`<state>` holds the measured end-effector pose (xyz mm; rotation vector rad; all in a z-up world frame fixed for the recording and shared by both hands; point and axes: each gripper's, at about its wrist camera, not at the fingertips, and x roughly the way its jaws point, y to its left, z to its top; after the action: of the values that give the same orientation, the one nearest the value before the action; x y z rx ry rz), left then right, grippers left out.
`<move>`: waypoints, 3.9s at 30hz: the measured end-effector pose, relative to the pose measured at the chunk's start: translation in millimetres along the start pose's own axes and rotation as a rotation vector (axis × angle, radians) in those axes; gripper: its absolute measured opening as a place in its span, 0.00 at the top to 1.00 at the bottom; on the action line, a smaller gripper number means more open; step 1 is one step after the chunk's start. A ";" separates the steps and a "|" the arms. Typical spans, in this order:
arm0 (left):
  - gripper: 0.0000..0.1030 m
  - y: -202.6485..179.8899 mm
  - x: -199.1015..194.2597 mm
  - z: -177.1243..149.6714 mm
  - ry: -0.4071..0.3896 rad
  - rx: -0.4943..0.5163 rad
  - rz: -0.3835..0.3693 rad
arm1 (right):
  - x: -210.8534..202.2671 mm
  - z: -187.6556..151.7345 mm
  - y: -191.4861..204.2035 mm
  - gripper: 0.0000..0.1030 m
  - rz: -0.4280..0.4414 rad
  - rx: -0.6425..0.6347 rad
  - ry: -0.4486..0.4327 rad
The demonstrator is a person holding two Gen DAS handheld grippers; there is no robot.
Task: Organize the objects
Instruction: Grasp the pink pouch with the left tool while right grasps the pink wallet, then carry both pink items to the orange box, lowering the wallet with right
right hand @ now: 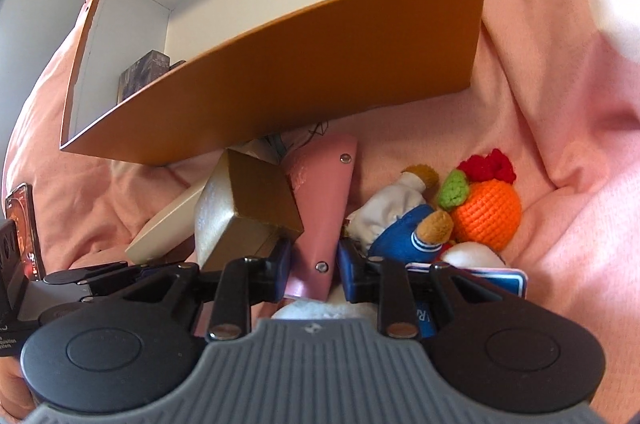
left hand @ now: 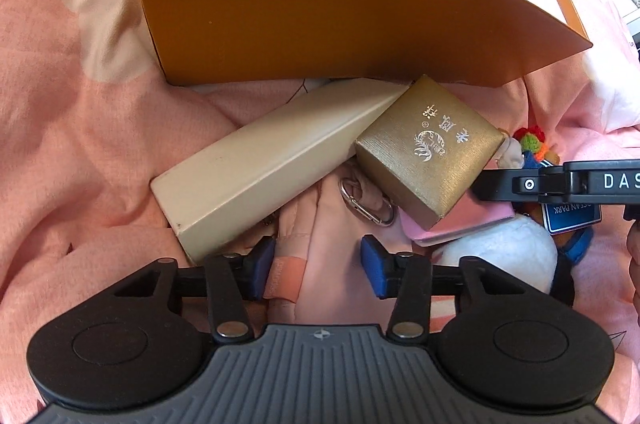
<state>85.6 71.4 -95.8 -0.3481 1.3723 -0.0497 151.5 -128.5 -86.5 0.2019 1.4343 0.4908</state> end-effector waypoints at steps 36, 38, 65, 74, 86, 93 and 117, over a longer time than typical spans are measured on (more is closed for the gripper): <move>0.75 -12.0 -55.2 -12.2 -0.097 0.144 0.012 | 13.0 8.9 18.4 0.70 0.047 -0.105 0.108; 0.74 -12.9 -52.8 -12.1 -0.091 0.147 0.022 | 15.7 5.8 17.6 0.71 0.049 -0.108 0.098; 0.81 -13.1 -145.6 -4.5 -0.353 0.130 -0.103 | -107.3 -18.6 23.7 0.83 0.038 -0.175 -0.165; 0.82 -2.0 -163.4 45.4 -0.480 0.038 -0.124 | -139.9 7.1 37.1 0.83 0.164 -0.187 -0.290; 0.82 10.9 -113.5 152.6 -0.480 -0.076 -0.134 | -106.3 95.6 27.3 0.83 0.272 -0.023 -0.377; 0.82 19.9 -110.7 168.8 -0.502 -0.059 -0.025 | -37.0 147.4 27.8 0.83 0.260 0.070 -0.309; 0.82 19.0 -102.0 167.8 -0.543 0.054 0.045 | 73.9 195.9 64.0 0.67 0.100 0.036 -0.041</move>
<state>223.3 149.4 21.9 -0.2597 0.8390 0.0429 334.4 -8.7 -98.4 0.3120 1.3988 0.5401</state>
